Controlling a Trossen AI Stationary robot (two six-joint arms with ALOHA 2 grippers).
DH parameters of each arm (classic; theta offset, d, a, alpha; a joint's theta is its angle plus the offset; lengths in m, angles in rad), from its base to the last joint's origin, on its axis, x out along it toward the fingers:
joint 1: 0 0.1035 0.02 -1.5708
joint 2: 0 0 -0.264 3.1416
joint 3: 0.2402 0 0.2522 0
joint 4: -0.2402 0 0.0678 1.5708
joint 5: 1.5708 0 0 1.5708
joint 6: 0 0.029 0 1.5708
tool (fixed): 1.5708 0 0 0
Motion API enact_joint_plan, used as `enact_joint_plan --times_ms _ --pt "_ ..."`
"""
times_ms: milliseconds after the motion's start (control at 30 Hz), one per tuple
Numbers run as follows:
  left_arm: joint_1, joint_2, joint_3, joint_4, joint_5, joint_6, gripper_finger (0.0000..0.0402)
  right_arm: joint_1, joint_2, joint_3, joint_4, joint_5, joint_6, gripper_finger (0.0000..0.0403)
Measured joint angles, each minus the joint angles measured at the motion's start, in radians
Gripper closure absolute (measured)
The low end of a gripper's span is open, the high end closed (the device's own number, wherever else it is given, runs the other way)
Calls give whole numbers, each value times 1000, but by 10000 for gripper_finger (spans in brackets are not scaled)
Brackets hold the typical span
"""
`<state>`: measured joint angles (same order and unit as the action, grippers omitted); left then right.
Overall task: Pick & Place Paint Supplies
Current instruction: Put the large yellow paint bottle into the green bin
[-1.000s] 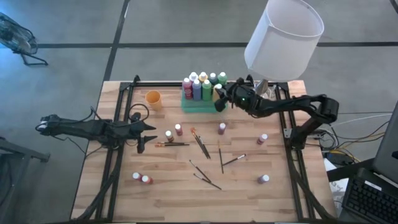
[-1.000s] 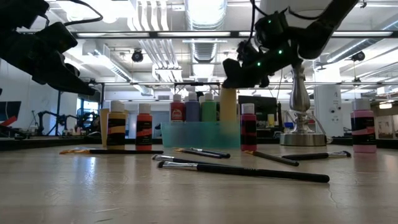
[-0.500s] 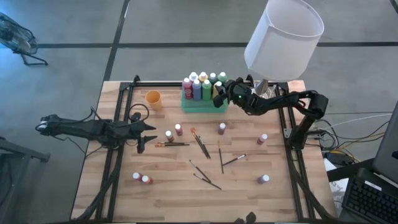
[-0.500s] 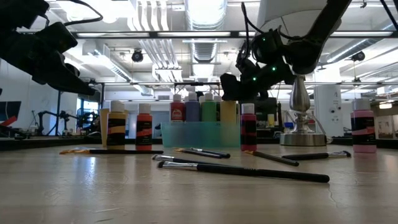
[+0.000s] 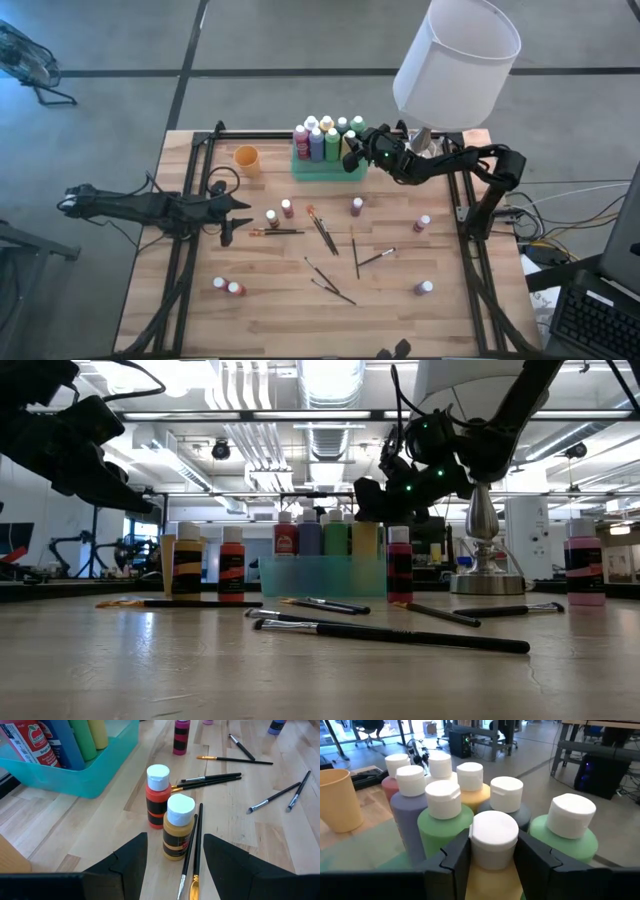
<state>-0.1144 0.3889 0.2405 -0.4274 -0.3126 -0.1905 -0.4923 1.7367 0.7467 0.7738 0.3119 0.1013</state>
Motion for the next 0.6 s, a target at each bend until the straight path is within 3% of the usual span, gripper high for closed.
enact_joint_plan --times_ms 200,433,600 --pt "0 0 0 0 0 0 202 0 0 1 0 -1 -12 290" --pt "0 0 0 0 0 0 202 0 0 14 0 -7 -24 272" --pt "0 0 0 0 0 0 202 0 0 16 0 -8 -26 280"
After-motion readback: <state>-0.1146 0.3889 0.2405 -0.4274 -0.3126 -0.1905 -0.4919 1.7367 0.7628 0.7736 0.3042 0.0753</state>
